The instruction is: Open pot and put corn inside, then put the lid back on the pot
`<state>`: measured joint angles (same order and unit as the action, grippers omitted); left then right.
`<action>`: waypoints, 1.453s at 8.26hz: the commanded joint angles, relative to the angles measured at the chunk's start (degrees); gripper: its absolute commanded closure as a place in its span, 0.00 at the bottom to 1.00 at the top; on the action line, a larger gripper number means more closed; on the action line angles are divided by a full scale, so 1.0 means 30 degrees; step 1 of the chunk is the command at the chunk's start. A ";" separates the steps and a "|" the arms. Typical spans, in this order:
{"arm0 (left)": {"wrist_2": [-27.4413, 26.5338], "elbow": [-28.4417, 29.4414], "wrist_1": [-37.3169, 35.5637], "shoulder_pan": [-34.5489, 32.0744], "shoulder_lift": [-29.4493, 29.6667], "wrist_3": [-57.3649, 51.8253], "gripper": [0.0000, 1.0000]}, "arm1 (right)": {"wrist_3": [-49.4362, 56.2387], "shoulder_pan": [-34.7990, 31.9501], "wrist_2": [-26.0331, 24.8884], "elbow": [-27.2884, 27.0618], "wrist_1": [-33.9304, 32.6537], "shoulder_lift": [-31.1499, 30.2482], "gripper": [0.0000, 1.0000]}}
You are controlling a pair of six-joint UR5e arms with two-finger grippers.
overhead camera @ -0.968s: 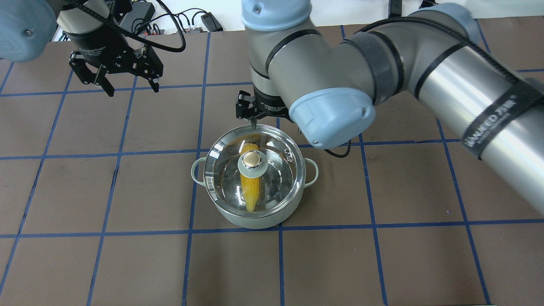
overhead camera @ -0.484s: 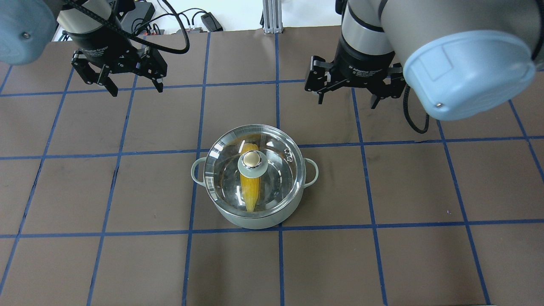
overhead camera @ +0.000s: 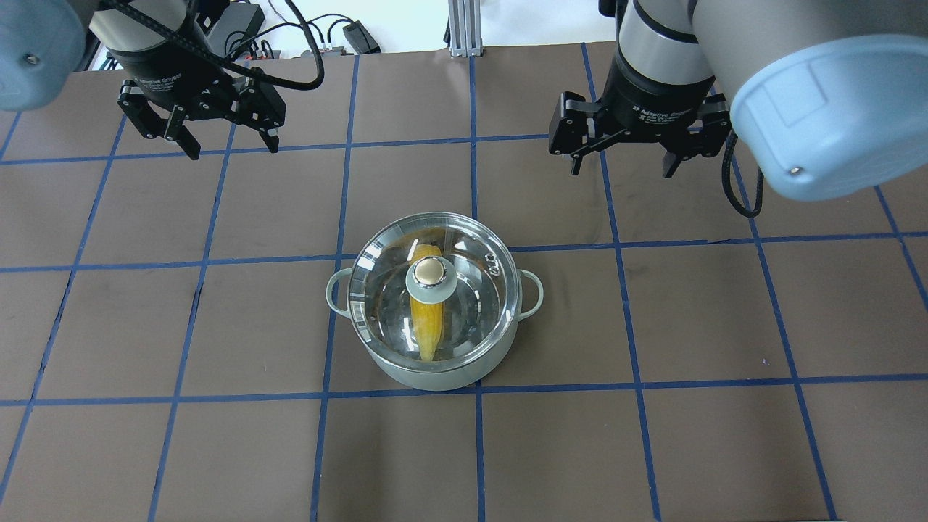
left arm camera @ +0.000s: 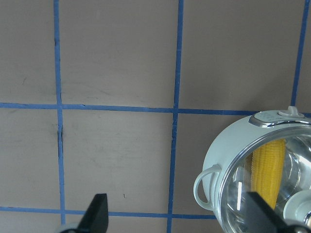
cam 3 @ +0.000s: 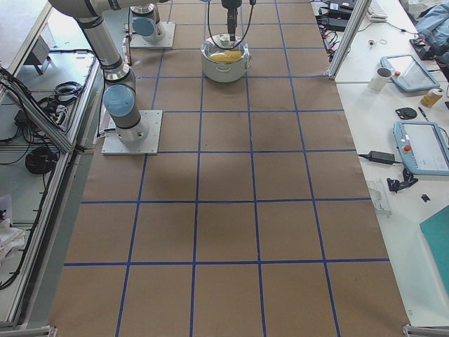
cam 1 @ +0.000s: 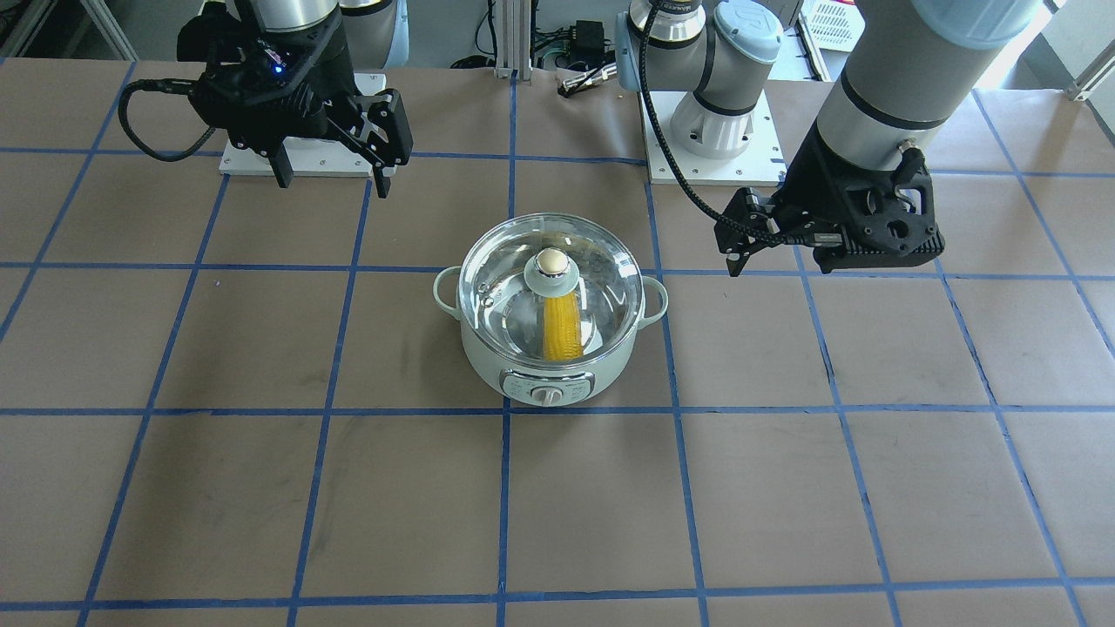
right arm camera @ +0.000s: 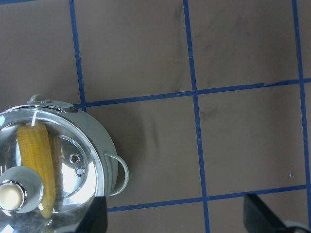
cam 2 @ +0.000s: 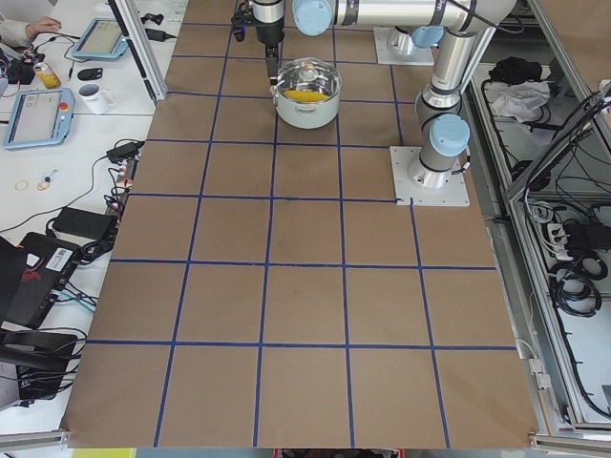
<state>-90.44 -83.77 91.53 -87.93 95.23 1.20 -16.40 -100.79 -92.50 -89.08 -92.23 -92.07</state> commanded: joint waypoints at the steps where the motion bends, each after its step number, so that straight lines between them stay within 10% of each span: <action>1: 0.0028 -0.0143 0.0019 -0.0018 -0.0775 -0.0049 0.00 | 0.1242 0.0602 -0.0075 0.0017 -0.0019 -0.0015 0.00; 12: 0.0000 -0.0261 0.0107 -0.0018 -0.0836 -0.0050 0.00 | 0.1952 0.1310 0.0189 -0.0071 0.0187 -0.0044 0.00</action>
<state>-90.41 -84.55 91.80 -87.98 92.64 1.05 -10.63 -96.86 -91.99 -89.29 -91.72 -92.17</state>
